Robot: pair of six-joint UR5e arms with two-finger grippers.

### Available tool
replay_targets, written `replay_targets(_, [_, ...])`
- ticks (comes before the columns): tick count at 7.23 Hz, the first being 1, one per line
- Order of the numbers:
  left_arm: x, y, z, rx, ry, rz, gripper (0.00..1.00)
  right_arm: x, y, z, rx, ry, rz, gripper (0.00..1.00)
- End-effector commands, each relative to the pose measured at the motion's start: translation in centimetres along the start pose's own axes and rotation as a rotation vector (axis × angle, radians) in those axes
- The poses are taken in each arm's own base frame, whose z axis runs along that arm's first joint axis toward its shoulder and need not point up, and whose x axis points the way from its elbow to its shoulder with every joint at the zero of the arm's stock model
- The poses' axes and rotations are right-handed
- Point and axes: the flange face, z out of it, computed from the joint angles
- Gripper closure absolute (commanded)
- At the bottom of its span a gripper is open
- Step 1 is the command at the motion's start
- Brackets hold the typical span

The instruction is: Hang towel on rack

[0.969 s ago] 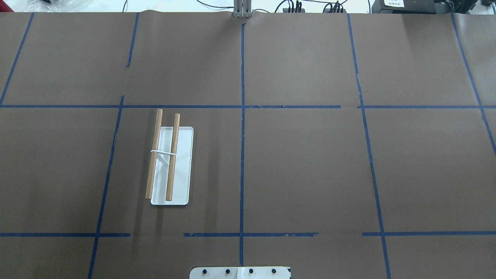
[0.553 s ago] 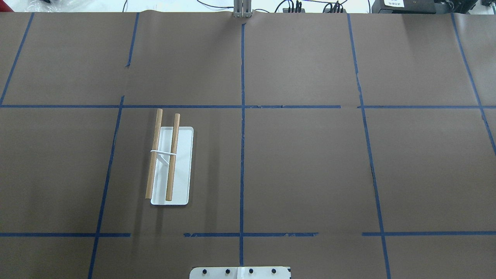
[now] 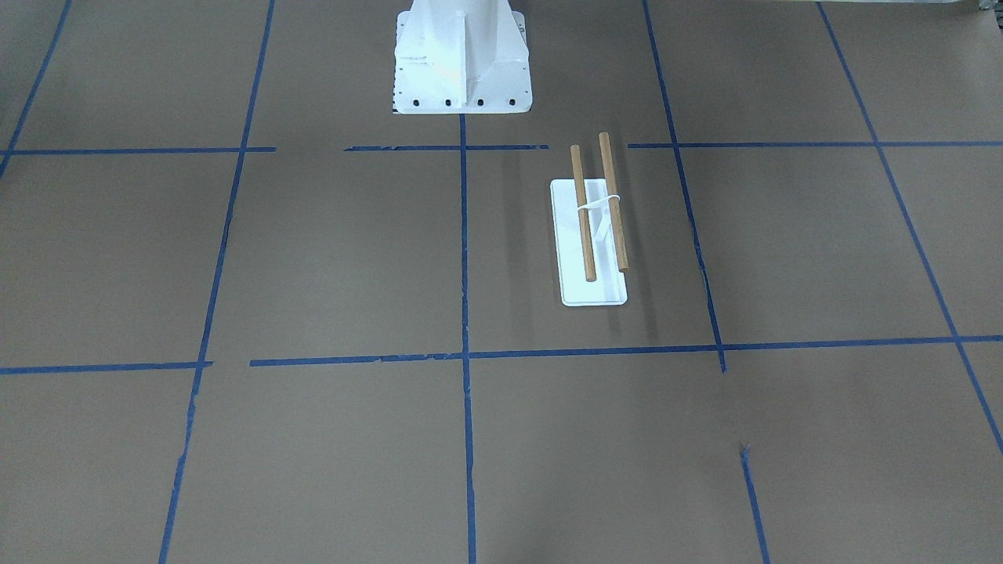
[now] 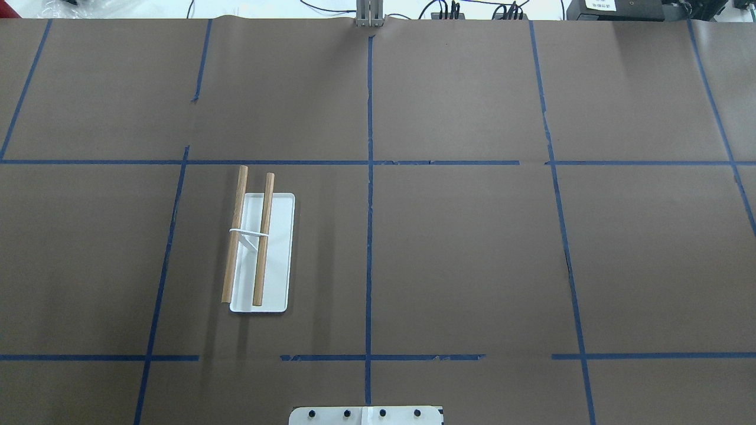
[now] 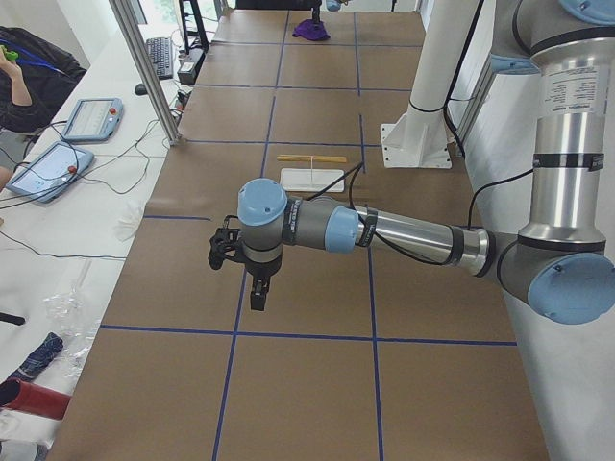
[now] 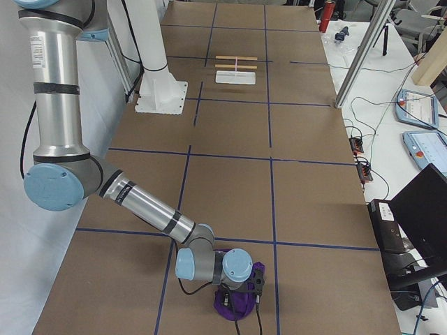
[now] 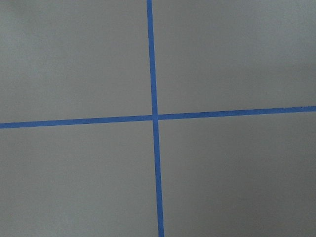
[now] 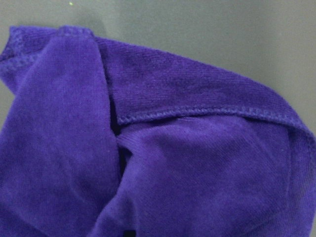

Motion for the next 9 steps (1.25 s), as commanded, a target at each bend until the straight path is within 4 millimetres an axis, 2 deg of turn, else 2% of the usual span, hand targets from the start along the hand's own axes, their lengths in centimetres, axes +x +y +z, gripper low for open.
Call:
replay_targets(1, [0.1, -0.1, -0.1, 0.002, 0.000, 0.002, 0.00, -0.2, -0.1, 0.0, 0.000, 0.004, -0.019, 1.00])
replay_targets(5, [0.3, -0.3, -0.3, 0.006, 0.000, 0.006, 0.00, -2.1, -2.2, -1.6, 0.034, -0.002, -0.060, 1.00])
replay_targets(6, [0.3, -0.3, -0.3, 0.007, 0.000, 0.007, 0.00, -4.3, -3.3, -4.3, 0.094, -0.014, -0.106, 1.00])
replay_targets(8, [0.7, -0.4, -0.7, 0.015, 0.002, 0.014, 0.00, -6.1, -5.2, -13.5, 0.274, -0.017, -0.133, 1.00])
replay_targets(9, [1.2, -0.5, -1.2, 0.025, 0.004, 0.025, 0.00, -9.0, -5.9, -18.5, 0.360, -0.012, -0.172, 1.00])
